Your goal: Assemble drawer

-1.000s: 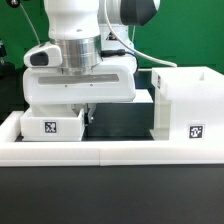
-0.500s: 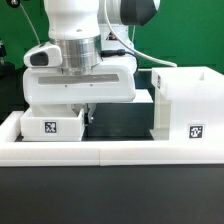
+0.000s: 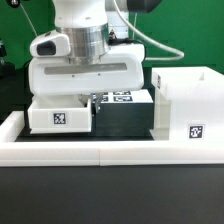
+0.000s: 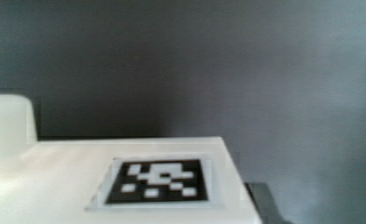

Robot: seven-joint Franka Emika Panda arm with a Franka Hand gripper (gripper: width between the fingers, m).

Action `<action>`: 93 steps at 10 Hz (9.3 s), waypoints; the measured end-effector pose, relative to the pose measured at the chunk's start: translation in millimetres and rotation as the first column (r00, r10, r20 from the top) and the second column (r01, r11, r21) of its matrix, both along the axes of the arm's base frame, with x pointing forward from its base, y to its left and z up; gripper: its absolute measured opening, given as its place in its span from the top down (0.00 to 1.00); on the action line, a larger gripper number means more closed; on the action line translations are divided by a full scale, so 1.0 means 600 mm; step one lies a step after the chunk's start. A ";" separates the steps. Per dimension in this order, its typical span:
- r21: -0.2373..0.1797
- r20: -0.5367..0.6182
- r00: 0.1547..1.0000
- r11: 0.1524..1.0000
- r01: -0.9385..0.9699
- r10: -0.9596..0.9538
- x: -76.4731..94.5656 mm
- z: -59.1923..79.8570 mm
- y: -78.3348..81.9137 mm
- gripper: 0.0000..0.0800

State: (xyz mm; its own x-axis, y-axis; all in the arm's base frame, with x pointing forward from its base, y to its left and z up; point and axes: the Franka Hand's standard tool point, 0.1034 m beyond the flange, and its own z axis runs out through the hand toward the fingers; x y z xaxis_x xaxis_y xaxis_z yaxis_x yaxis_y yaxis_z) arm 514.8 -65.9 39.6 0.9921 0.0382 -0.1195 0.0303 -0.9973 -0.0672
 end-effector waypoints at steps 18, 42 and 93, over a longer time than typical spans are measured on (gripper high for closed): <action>0.014 0.086 0.350 0.350 -0.937 0.933 0.008 -0.021 0.005 0.95; -0.008 0.051 0.001 0.001 -1.000 0.999 0.012 -0.035 0.033 0.95; -0.050 0.006 0.040 0.041 -0.998 0.999 0.044 -0.044 0.120 0.94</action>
Offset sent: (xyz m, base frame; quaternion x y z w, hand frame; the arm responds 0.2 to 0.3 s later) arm 0.0000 0.0000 0.0000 0.0000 0.0000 -0.1938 0.9810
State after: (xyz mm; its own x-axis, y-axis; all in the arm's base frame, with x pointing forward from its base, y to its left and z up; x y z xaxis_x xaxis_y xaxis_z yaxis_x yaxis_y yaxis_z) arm 541.2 6.4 13.3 0.0080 0.9933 -0.1150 0.9998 -0.0100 -0.0167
